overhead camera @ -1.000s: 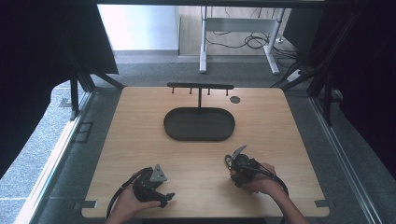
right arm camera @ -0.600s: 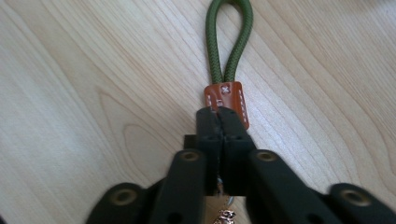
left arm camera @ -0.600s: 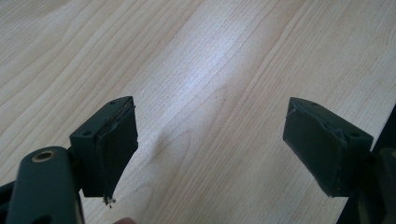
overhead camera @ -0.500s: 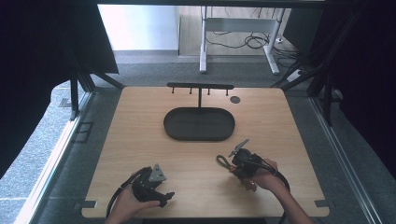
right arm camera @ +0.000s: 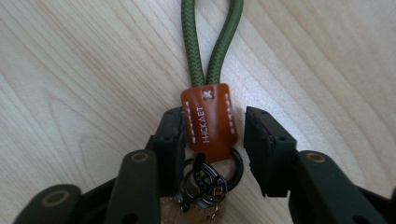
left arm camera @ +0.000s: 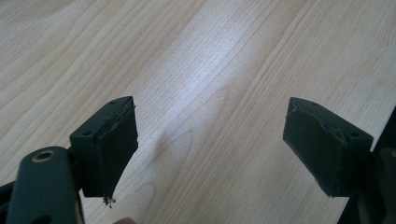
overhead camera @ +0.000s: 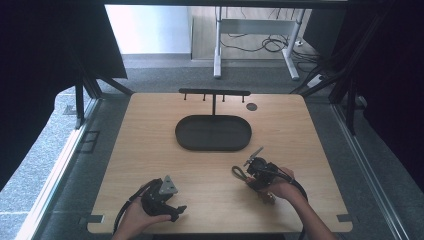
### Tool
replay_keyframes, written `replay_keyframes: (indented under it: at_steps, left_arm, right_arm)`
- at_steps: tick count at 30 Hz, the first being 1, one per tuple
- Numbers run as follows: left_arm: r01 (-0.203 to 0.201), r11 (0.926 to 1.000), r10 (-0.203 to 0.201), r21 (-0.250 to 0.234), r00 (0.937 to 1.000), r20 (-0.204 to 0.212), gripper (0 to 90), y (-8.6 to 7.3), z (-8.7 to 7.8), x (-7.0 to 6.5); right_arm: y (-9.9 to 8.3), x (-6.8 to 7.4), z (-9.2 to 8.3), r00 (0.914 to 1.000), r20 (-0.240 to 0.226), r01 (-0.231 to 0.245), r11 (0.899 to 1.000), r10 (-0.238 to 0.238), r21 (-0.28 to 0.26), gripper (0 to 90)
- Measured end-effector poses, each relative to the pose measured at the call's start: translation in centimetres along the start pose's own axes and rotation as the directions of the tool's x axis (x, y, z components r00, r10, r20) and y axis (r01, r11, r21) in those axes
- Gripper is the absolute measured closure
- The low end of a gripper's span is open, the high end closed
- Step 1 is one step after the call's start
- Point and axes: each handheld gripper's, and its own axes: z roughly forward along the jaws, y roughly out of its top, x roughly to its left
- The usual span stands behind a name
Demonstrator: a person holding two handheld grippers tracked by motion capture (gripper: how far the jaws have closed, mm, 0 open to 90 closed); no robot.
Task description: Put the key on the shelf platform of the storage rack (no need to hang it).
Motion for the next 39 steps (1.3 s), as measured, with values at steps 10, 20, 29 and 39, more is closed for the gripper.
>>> replay_keyframes:
  at_steps: [10, 20, 29, 39]
  left_arm:
    - [0.002, 1.0, -0.002, -0.005, 1.0, -0.001, 18.4, 0.0, -0.1, 0.0]
    - [-0.002, 0.9999, 0.002, -0.015, 1.0, -0.004, 18.4, 0.1, -0.5, 0.0]
    - [0.002, 0.9997, -0.002, -0.026, 1.0, -0.01, 18.4, 0.0, -0.9, 0.2]
    - [0.01, 0.9994, -0.01, -0.034, 0.9999, -0.012, 18.5, 0.0, -1.2, 0.4]
  right_arm:
    - [0.3, -0.6, -0.5, 0.9993, -0.036, -0.012, 1.0, 0.012, 0.014, 67.6]
    - [1.9, -1.1, -4.8, 0.9991, -0.021, 0.037, 0.999, -0.038, -0.025, 67.8]
    - [4.1, -1.5, -7.6, 0.9977, -0.017, 0.064, 0.996, -0.065, -0.061, 67.9]
    - [6.6, -1.7, -9.2, 0.9962, -0.016, 0.084, 0.992, -0.086, -0.089, 68.0]
